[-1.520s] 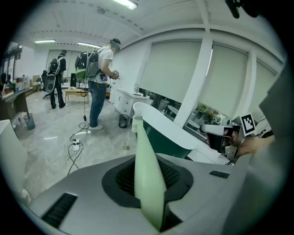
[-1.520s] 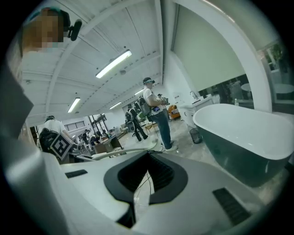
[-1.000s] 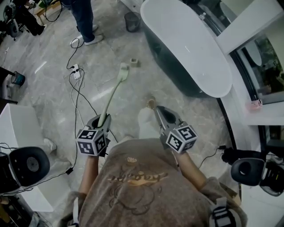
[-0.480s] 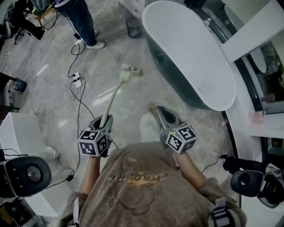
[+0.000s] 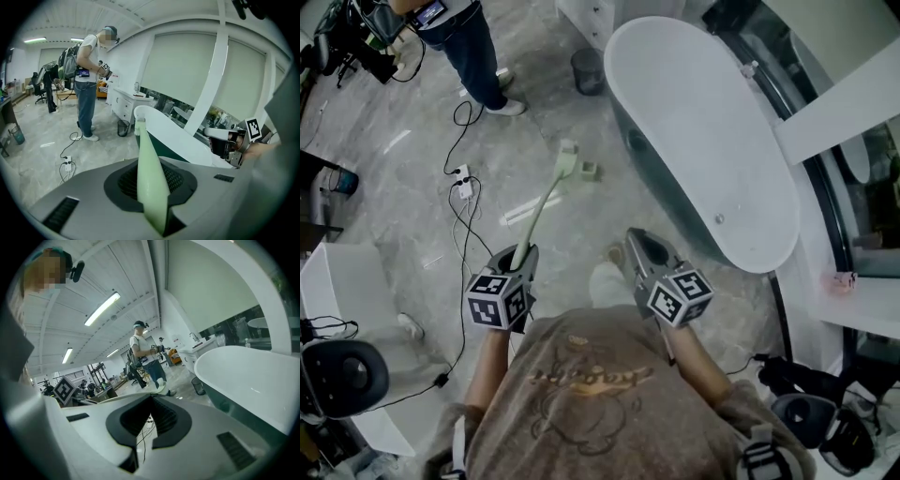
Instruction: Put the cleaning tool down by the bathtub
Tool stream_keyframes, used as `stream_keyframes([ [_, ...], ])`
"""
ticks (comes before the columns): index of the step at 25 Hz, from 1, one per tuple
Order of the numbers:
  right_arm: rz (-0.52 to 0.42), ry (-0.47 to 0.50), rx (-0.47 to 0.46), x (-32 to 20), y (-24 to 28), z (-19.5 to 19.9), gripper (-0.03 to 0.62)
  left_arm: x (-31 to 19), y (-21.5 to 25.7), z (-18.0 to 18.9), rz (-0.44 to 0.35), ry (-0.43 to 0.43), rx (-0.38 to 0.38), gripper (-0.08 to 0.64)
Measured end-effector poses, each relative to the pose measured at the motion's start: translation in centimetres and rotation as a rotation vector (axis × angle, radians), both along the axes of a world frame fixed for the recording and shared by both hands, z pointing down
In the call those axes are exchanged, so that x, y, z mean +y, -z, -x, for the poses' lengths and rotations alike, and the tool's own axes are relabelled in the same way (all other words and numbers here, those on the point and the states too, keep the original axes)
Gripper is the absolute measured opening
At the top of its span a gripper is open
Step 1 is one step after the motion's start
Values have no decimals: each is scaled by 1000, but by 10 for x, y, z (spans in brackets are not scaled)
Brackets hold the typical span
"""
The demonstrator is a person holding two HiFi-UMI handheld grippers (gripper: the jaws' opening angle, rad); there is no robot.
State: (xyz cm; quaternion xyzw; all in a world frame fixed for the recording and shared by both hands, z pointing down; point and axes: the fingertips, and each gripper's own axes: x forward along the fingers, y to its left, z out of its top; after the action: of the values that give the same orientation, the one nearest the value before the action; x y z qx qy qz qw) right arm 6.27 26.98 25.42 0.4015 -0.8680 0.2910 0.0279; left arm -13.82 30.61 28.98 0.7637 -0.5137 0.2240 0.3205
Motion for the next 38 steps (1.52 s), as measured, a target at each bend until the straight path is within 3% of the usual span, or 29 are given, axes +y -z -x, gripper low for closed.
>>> stream_keyframes([
  [9, 0, 44, 1, -95, 0, -35, 0, -87, 2, -32, 4, 52, 6, 67],
  [14, 10, 55, 17, -126, -9, -43, 0, -115, 1, -30, -9, 106, 25, 67],
  [22, 28, 70, 23, -161, -18, -37, 0, -156, -2, -28, -25, 120, 30, 67],
  [38, -15, 35, 24, -273, -12, 7, 0, -279, -8, 1, -32, 52, 25, 67],
])
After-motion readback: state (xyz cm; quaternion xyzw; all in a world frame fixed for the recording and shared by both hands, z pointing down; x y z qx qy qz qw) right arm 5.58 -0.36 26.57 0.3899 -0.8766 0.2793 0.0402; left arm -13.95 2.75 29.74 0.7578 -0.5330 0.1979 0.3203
